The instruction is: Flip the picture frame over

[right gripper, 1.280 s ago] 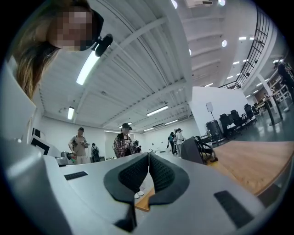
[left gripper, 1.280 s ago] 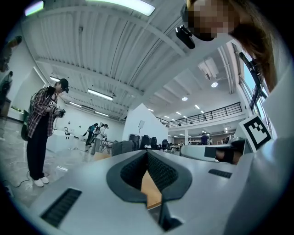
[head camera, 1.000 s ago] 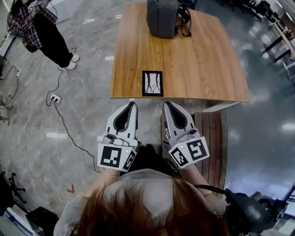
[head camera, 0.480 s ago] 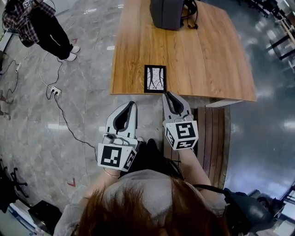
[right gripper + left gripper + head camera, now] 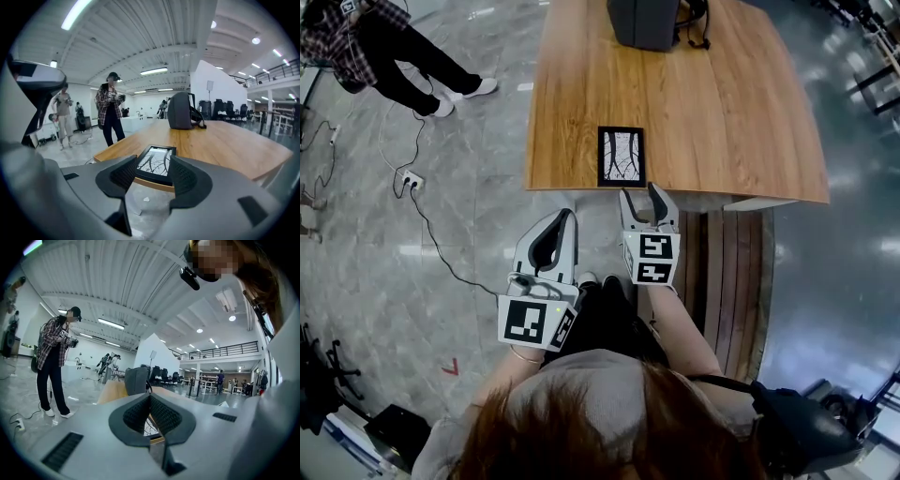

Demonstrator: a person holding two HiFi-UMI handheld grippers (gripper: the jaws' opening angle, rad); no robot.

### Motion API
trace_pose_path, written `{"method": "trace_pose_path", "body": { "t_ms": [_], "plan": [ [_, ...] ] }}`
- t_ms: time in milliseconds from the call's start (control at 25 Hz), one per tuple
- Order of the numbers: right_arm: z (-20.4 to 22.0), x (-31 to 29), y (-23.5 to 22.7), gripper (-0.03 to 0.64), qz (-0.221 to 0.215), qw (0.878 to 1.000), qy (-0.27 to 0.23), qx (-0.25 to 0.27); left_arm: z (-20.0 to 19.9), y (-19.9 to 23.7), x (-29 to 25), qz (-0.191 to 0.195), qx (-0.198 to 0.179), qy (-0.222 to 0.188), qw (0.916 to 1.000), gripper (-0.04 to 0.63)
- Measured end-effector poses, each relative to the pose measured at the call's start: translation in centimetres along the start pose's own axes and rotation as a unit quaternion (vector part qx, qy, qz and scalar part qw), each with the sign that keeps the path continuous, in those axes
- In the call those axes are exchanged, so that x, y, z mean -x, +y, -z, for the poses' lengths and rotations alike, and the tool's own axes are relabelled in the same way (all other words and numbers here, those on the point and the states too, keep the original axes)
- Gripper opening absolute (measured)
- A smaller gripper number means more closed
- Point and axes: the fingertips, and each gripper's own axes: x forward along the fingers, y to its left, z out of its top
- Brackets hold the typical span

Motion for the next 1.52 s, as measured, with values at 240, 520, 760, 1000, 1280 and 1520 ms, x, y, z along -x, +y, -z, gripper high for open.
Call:
{"method": "trace_pose_path", "body": {
  "t_ms": [240, 520, 760, 1000, 1280, 1520],
  "plan": [
    [5.3, -1.3, -2.4, 0.206, 0.046, 0.959, 0.029, -0.279, 0.9, 0.3, 0.0, 0.006, 0.002, 0.010, 0.9999, 0.006],
    [7.4, -3.6, -2.1, 0.206, 0.025, 0.835, 0.028, -0.549, 1.3, 0.9, -0.2, 0.012, 0.002, 0.019, 0.9998, 0.006],
    [7.4, -5.2, -2.4, 0.207, 0.020, 0.785, -0.009, -0.619, 2.2, 1.1, -0.3, 0.013, 0.003, 0.029, 0.9995, 0.006],
    [7.9, -5.6, -2.4, 0.206, 0.030, 0.765, -0.006, -0.643, 2.9, 1.3, -0.4, 0.015, 0.007, 0.038, 0.9991, 0.006],
    [8.1, -5.8, -1.7, 0.209, 0.028, 0.738, -0.003, -0.674, 3.3, 0.7, -0.5, 0.024, 0.011, 0.045, 0.9987, 0.006],
    [8.6, -5.6, -1.8, 0.230, 0.021, 0.730, -0.006, -0.683, 3.7, 0.9, -0.5, 0.025, 0.015, 0.049, 0.9984, 0.006]
  ]
}}
